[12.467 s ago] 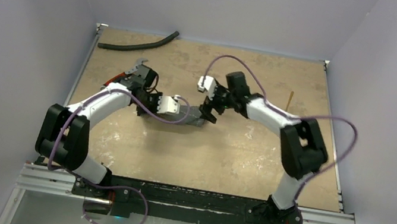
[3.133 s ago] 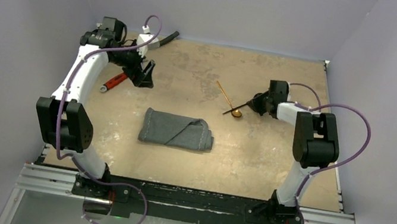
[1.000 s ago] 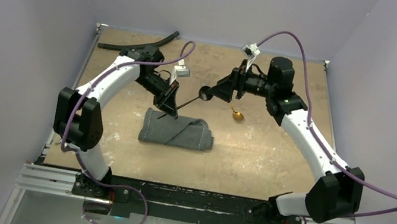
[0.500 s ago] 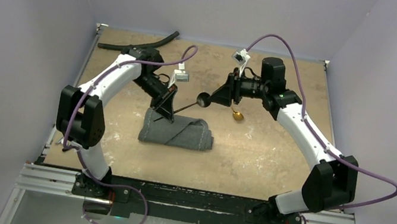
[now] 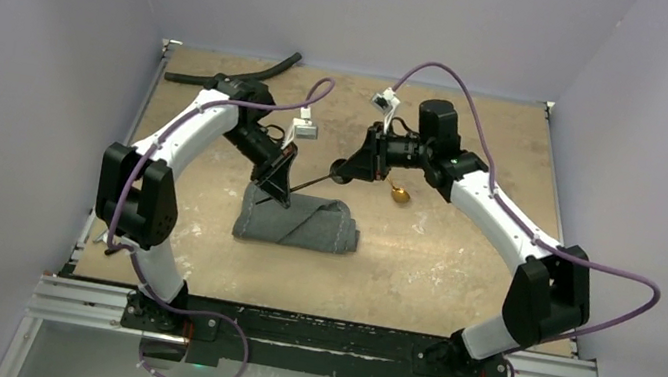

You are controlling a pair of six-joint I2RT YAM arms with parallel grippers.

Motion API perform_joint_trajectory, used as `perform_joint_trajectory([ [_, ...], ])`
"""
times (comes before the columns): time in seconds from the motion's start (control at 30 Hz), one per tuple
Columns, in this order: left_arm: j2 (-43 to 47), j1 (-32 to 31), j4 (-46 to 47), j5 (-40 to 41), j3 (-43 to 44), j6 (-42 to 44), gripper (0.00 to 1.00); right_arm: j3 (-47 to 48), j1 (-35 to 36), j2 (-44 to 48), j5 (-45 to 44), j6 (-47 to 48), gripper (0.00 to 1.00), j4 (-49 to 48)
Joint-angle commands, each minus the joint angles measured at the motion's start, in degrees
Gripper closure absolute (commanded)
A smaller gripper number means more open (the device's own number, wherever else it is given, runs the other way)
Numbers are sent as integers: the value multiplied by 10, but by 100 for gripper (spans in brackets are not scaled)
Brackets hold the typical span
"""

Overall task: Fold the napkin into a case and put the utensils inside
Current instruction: Pass from the left arm to the right, then insert the spoon into the folded napkin.

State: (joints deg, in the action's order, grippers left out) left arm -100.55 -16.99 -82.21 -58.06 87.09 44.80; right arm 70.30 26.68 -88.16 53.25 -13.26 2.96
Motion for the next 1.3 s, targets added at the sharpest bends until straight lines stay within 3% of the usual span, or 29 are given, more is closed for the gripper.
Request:
perform_joint_trajectory([
  [0.0, -1, 2, 0, -20, 22, 20, 100, -3, 5, 20, -9, 9, 80, 15],
  [0.1, 0, 2, 0, -19, 20, 20, 100, -5, 5, 29, -29, -5, 97, 12],
  [0.13, 0, 2, 1, -16, 19, 20, 93, -9, 5, 34, -41, -15, 100, 8],
  [0.23, 6, 3, 20, 9, 17, -4, 54, -26, 4, 49, -103, -60, 100, 3],
  [0.3, 19, 12, 57, 41, 9, -29, 47, -31, 3, 49, -154, -84, 100, 39],
  [0.53, 31, 77, 190, 218, -53, -85, 50, -95, 2, 109, -304, -126, 100, 175],
  [0.87, 41, 89, 302, 264, -182, -129, 55, -117, 1, 114, -388, -122, 100, 251],
  [1.03, 55, 88, 351, 291, -239, -152, 57, -147, 2, 113, -409, -125, 100, 238],
  [1.27, 56, 89, 370, 283, -246, -162, 59, -167, 2, 102, -418, -154, 100, 193],
])
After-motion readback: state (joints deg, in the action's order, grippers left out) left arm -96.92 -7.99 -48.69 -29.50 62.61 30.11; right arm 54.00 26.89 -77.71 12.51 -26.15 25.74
